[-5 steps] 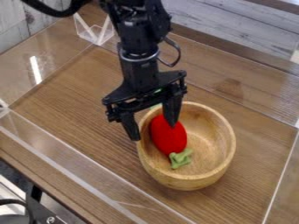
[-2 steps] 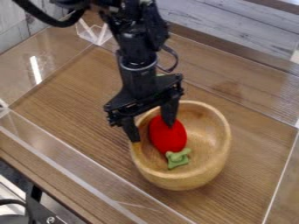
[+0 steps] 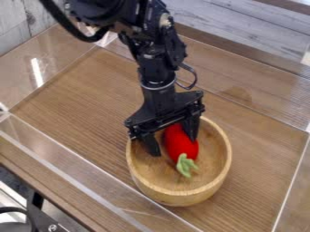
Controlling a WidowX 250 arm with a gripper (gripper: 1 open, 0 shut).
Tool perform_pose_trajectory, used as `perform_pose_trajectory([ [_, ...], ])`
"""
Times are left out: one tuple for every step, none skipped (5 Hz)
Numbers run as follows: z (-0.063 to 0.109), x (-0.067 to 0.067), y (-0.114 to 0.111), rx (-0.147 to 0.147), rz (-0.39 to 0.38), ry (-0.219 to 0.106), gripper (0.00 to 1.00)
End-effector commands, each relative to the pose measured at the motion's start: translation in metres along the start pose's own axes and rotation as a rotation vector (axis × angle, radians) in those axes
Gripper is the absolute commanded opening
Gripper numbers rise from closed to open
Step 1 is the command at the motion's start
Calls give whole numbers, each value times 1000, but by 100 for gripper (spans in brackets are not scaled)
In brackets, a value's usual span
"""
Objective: Move the red object to the left side of the table
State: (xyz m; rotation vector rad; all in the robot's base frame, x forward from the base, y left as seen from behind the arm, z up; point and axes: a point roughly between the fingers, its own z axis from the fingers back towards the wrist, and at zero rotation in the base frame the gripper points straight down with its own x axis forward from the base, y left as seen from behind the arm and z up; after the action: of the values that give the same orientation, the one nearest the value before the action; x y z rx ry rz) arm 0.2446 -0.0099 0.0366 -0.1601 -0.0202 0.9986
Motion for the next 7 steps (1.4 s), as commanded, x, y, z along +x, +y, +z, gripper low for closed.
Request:
perform_pose_trajectory([
  [5, 13, -15, -30, 15, -20, 100],
  [0, 17, -23, -39, -39, -8, 100],
  [-6, 20, -29, -45, -88, -3, 100],
  [1, 22, -24, -50, -66, -18, 100],
  [6, 23, -19, -56, -44, -32, 100],
  [5, 15, -25, -62, 2, -44, 100],
  [4, 5, -31, -67, 44, -54, 100],
])
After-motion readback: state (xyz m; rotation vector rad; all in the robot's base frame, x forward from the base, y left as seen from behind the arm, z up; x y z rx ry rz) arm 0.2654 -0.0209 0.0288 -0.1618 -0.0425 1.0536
